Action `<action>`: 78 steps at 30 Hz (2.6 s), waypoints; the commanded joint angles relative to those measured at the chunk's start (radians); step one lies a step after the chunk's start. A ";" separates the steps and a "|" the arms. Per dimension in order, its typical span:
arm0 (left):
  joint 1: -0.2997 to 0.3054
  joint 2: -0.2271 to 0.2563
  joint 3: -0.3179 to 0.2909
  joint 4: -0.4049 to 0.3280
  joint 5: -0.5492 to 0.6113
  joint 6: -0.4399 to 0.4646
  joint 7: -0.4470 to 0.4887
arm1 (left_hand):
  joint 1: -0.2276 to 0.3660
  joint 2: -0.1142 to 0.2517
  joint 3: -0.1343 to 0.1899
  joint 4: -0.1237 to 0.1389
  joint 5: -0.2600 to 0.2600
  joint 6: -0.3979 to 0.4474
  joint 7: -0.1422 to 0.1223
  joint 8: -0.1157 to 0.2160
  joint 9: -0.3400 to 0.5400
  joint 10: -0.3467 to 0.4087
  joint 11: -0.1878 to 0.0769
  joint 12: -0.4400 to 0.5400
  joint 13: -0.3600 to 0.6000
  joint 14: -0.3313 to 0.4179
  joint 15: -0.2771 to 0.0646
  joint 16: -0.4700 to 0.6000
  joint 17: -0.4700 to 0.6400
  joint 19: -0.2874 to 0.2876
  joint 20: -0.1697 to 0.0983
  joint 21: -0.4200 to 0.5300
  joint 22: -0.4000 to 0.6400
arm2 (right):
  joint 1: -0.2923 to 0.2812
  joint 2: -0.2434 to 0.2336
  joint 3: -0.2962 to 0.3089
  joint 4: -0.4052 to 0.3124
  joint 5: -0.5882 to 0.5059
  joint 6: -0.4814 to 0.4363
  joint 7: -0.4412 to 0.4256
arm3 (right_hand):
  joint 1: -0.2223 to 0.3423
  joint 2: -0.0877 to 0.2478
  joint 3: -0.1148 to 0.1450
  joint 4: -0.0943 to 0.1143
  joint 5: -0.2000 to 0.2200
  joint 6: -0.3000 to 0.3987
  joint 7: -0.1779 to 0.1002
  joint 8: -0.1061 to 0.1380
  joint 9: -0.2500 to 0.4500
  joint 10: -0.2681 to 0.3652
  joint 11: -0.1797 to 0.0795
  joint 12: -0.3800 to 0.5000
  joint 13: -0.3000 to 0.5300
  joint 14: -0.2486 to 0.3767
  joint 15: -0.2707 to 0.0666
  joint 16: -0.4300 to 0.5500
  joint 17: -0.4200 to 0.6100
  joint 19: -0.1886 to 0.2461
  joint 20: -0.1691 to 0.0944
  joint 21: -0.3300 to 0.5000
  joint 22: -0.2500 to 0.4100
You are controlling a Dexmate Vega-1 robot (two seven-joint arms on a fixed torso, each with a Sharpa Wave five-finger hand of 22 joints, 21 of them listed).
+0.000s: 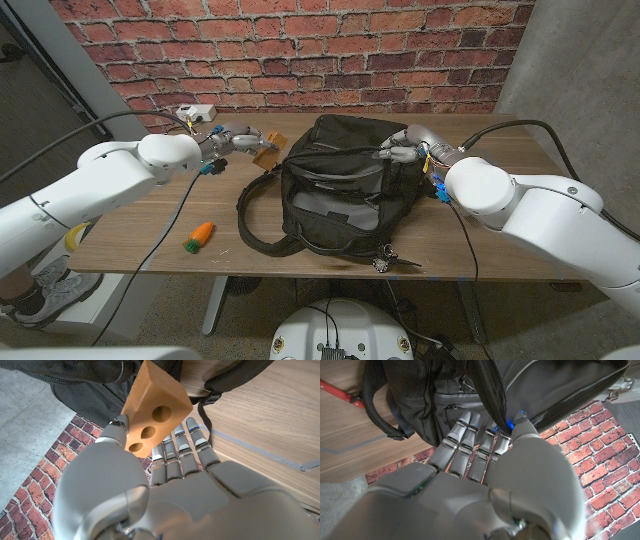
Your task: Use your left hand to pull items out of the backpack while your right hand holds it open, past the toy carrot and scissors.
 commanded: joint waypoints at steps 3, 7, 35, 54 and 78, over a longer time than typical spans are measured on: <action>-0.048 -0.009 0.036 -0.002 0.019 0.012 -0.010 | 0.003 0.008 0.010 -0.002 0.007 0.016 -0.006 0.009 0.137 -0.001 -0.003 0.007 0.001 0.004 -0.005 -0.002 0.003 0.002 -0.002 0.005 0.002 | -0.091 -0.040 0.147 -0.037 0.182 0.022 0.012 | -0.003 0.007 -0.005 0.000 0.000 -0.024 0.002 -0.010 0.002 -0.013 0.006 -0.011 0.006 -0.015 -0.093 -0.004 0.007 -0.013 0.004 -0.004 0.001; -0.049 -0.006 0.037 -0.014 0.023 0.033 0.002 | 0.002 0.008 0.011 -0.001 0.007 0.017 -0.006 0.009 0.137 -0.001 -0.003 0.006 0.000 0.004 -0.004 -0.003 0.005 0.003 -0.001 0.006 0.002 | -0.116 -0.048 0.195 -0.019 0.237 0.062 0.034 | -0.004 0.008 -0.006 0.000 0.000 -0.032 0.002 -0.013 0.002 -0.019 0.009 -0.013 0.007 -0.020 -0.091 -0.005 0.008 -0.017 0.004 -0.004 0.001; -0.060 0.039 0.038 -0.069 -0.005 0.242 0.064 | 0.002 0.009 0.015 -0.001 0.009 0.013 -0.004 0.006 0.139 -0.006 -0.001 0.008 0.002 0.005 -0.003 -0.006 0.011 -0.002 -0.001 0.008 0.003 | -0.202 -0.171 0.349 0.208 0.533 0.442 0.260 | 0.006 0.012 -0.009 -0.005 0.001 -0.105 0.018 -0.039 0.008 -0.093 0.028 -0.042 0.017 -0.074 -0.070 -0.017 0.016 -0.059 0.018 -0.008 0.001; -0.034 0.066 0.013 -0.088 -0.024 0.263 0.088 | 0.003 0.008 0.017 -0.002 0.010 0.019 -0.006 0.008 0.139 -0.004 -0.002 0.008 -0.001 0.005 -0.005 -0.008 0.015 -0.002 -0.001 0.011 0.003 | -0.254 -0.236 0.358 0.264 0.585 0.592 0.356 | -0.001 0.012 -0.019 0.000 0.005 -0.279 0.051 -0.108 0.022 -0.294 0.081 -0.120 0.034 -0.230 -0.001 -0.057 0.014 -0.176 0.051 -0.018 0.000; 0.090 0.130 -0.102 -0.149 -0.084 0.310 0.187 | 0.004 0.006 0.019 -0.002 0.011 0.023 -0.008 0.009 0.140 -0.003 -0.003 0.010 -0.002 0.007 -0.005 -0.011 0.020 -0.002 -0.003 0.015 0.003 | -0.182 -0.213 0.231 0.418 0.597 0.787 0.490 | -0.005 0.018 -0.021 0.002 0.006 -0.321 0.064 -0.127 0.027 -0.346 0.091 -0.136 0.041 -0.272 0.024 -0.056 0.010 -0.210 0.066 -0.013 0.000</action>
